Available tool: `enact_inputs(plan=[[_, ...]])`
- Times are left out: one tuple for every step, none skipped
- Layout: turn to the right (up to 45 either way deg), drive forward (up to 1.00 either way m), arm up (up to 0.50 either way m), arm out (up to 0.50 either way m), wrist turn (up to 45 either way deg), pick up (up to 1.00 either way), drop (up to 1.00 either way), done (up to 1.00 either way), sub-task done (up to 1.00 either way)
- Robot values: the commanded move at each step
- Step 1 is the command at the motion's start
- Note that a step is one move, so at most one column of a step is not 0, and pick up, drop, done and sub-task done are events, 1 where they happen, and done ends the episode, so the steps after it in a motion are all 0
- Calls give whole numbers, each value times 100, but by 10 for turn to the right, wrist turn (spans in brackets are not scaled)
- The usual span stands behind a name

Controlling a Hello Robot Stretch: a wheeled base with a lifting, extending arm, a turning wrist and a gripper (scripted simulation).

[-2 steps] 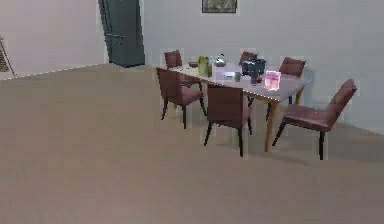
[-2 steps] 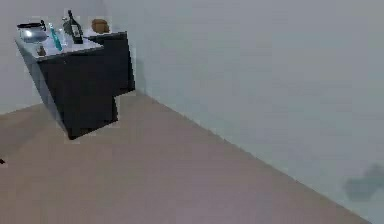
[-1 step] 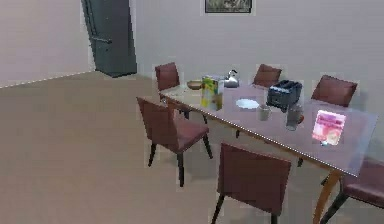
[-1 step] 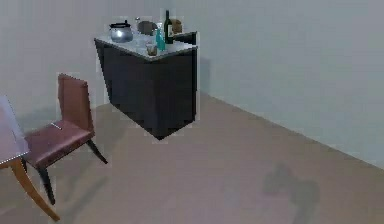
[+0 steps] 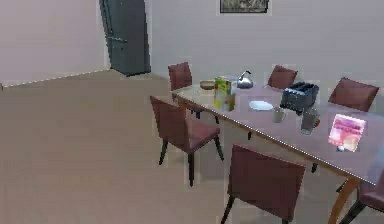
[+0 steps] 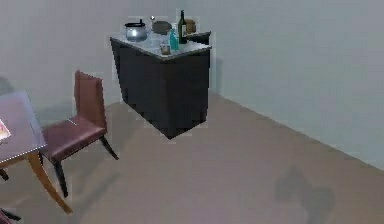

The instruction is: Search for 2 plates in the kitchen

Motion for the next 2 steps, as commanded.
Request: enact_inputs(plan=[[0, 40, 0, 0, 0, 0, 0, 0, 0], [240, 0, 0, 0, 0, 0, 0, 0, 0]])
